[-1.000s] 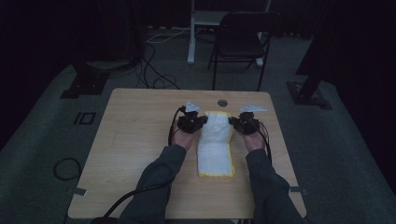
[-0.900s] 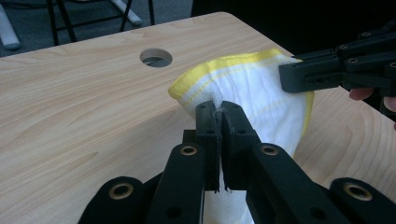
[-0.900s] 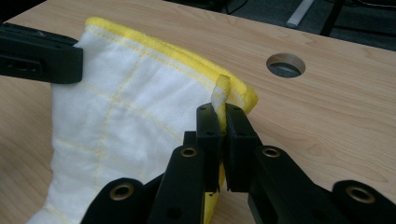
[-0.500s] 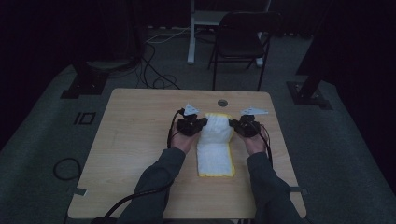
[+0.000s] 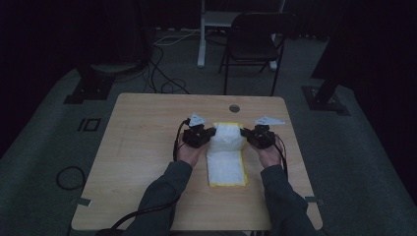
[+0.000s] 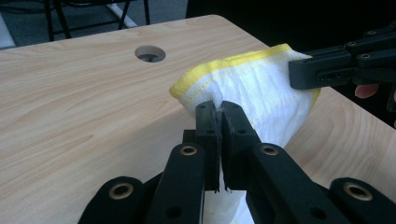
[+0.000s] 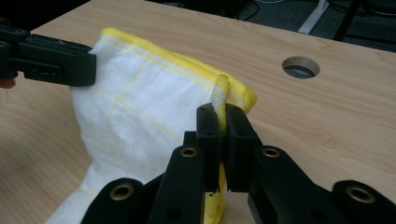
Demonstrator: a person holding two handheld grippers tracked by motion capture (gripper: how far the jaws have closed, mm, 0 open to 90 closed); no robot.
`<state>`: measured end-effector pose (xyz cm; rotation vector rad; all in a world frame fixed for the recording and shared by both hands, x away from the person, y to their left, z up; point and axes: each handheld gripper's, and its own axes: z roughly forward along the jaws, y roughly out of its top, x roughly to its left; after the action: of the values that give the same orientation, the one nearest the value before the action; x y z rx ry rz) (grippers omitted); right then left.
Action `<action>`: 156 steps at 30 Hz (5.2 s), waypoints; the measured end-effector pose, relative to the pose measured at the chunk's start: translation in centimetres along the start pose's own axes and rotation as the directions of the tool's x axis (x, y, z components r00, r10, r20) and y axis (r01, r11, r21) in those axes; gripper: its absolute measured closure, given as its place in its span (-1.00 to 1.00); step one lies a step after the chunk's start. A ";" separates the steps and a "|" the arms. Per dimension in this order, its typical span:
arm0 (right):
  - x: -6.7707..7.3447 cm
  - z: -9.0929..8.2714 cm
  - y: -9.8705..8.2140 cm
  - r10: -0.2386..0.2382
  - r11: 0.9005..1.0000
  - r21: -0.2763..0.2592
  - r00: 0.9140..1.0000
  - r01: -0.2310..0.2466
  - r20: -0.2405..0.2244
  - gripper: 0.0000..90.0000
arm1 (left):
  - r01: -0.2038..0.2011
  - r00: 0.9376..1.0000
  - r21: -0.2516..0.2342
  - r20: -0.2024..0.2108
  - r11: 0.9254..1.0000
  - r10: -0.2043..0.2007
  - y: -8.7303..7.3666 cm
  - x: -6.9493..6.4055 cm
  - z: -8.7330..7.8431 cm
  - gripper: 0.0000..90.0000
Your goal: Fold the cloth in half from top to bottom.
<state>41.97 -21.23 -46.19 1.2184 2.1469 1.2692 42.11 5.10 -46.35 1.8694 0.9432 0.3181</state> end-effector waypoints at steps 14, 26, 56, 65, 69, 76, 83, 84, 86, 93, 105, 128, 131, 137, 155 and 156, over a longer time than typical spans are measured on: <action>0.9 -1.1 -0.8 -0.019 1.000 -0.007 1.000 0.019 -0.014 0.93 | -0.003 1.000 -0.014 0.016 1.000 0.003 -1.1 -0.8 -1.1 0.94; 1.4 -1.7 -1.6 -0.023 1.000 -0.004 0.999 0.023 -0.028 0.93 | -0.002 1.000 -0.017 0.028 1.000 0.003 -2.1 -1.2 -1.6 0.94; 2.3 -1.8 -4.3 -0.024 0.999 0.037 0.999 0.025 -0.046 0.93 | 0.011 0.999 0.016 0.052 1.000 -0.012 -5.3 -2.2 -2.0 0.94; 2.6 -1.8 -5.1 -0.020 0.999 0.048 0.998 0.023 -0.051 0.94 | 0.016 0.998 0.028 0.060 0.999 -0.017 -6.1 -2.6 -2.0 0.94; 2.7 -1.9 -5.4 -0.022 0.998 0.057 0.998 0.025 -0.053 0.93 | 0.012 0.998 0.040 0.064 0.999 -0.014 -6.6 -3.0 -1.9 0.94; 2.8 -1.8 -6.6 -0.003 0.998 0.070 0.998 0.007 -0.057 0.93 | 0.023 0.997 0.060 0.073 0.998 -0.028 -7.5 -3.0 -1.7 0.94; 3.1 -1.8 -7.4 0.003 0.996 0.084 0.998 0.002 -0.064 0.93 | 0.027 0.997 0.080 0.074 0.996 -0.033 -8.3 -3.1 -1.7 0.93; 3.2 -1.8 -7.5 0.003 0.996 0.085 0.998 0.002 -0.066 0.93 | 0.034 0.997 0.080 0.073 0.996 -0.040 -8.4 -3.1 -1.7 0.93; 3.3 -1.8 -7.9 0.010 0.996 0.088 0.998 -0.004 -0.069 0.93 | 0.043 0.996 0.083 0.077 0.996 -0.050 -8.7 -3.0 -1.8 0.93; 3.6 -2.0 -8.5 0.018 0.995 0.094 0.997 -0.011 -0.075 0.93 | 0.049 0.995 0.065 0.087 0.997 -0.054 -8.7 -2.8 -2.3 0.89; 3.9 -2.3 -9.1 0.020 0.995 0.095 0.997 -0.013 -0.074 0.93 | 0.081 0.996 0.024 0.039 0.996 -0.082 -6.4 -0.7 -2.6 0.83; 3.9 -3.2 -9.4 0.026 0.998 0.064 0.998 -0.022 -0.062 0.71 | 0.051 0.994 0.125 0.085 0.991 -0.062 -6.1 -1.7 -0.1 0.79; 3.7 -3.4 -9.4 0.030 0.998 0.062 0.998 -0.026 -0.050 0.62 | 0.051 0.994 0.124 0.088 0.991 -0.062 -6.6 -1.8 -0.4 0.79; 3.6 -3.7 -9.5 0.026 0.998 0.056 0.999 -0.024 -0.027 0.49 | 0.045 0.994 0.124 0.089 0.991 -0.056 -7.4 -2.2 -0.9 0.79; 2.6 -5.0 -9.1 0.068 0.998 -0.006 0.998 -0.068 -0.007 0.43 | 0.024 0.995 0.136 0.094 0.990 -0.037 -9.3 -3.0 -1.8 0.78; 2.5 -5.0 -9.1 0.071 0.997 -0.009 0.997 -0.071 -0.004 0.43 | 0.028 0.995 0.136 0.095 0.990 -0.042 -9.4 -3.1 -1.8 0.78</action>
<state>32.74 -23.83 -50.91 1.3000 2.1153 1.3098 34.56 6.10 -52.98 1.9700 0.9493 0.1427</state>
